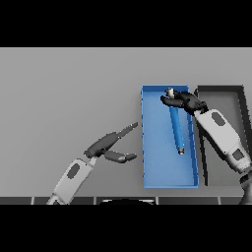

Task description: Pick up the blue pipe and place it into the blue bin.

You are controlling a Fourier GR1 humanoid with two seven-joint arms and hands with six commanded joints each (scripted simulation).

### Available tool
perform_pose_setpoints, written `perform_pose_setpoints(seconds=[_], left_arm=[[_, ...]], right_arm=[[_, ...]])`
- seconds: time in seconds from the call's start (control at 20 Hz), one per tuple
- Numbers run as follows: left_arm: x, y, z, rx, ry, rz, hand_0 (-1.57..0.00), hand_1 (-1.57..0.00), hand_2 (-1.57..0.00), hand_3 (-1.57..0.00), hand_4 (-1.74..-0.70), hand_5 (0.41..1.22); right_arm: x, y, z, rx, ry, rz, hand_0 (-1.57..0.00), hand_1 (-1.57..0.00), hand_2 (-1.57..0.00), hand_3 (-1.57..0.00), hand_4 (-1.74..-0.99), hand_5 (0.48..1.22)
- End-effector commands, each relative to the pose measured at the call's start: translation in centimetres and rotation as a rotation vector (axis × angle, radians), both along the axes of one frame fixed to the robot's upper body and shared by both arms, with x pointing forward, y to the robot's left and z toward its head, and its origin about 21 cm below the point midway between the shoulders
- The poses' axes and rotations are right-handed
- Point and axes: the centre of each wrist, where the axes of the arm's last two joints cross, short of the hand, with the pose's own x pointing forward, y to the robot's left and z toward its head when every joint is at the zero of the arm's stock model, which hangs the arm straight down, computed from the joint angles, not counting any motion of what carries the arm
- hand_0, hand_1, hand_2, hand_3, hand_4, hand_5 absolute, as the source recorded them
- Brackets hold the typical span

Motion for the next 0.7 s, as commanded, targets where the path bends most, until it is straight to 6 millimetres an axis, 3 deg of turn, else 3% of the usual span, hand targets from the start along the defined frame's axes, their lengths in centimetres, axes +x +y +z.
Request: perform_pose_setpoints(seconds=[0.0, 0.1, 0.35, 0.45, 0.65], left_arm=[[0.2, -0.2, 0.1, 0.005, 0.007, 0.003, 0.00, 0.00, 0.00, 0.00, -0.88, 0.480], [-0.1, -0.3, 0.2, 0.001, 0.009, -0.001, 0.00, 0.00, 0.00, 0.00, -0.88, 0.476], [-0.1, 0.0, 0.2, 0.003, 0.014, 0.002, 0.00, 0.00, 0.00, 0.00, -0.88, 0.476], [-0.3, 0.3, 0.0, 0.006, 0.011, -0.002, 0.00, 0.00, 0.00, 0.00, -0.89, 0.478], [-0.6, 1.3, -0.1, 0.007, 0.001, -0.004, 0.00, 0.00, 0.00, 0.00, -0.89, 0.480]], right_arm=[[-0.1, 0.0, -0.2, -0.021, 0.006, 0.005, -0.07, -0.07, -0.06, -0.04, -1.131, 0.829], [-0.2, -0.3, -0.6, -0.052, 0.056, -0.003, -0.38, -0.18, -0.08, -0.03, -1.144, 0.792], [-0.3, -0.4, -0.4, -0.014, 0.075, 0.008, -0.12, -0.06, -0.03, -0.01, -1.154, 0.809], [-0.5, -0.4, -0.8, -0.016, 0.073, 0.012, -0.21, -0.10, -0.02, 0.00, -1.152, 0.804], [-0.4, 0.0, -0.8, -0.024, 0.065, 0.024, -0.21, -0.10, -0.02, 0.00, -1.152, 0.798]])
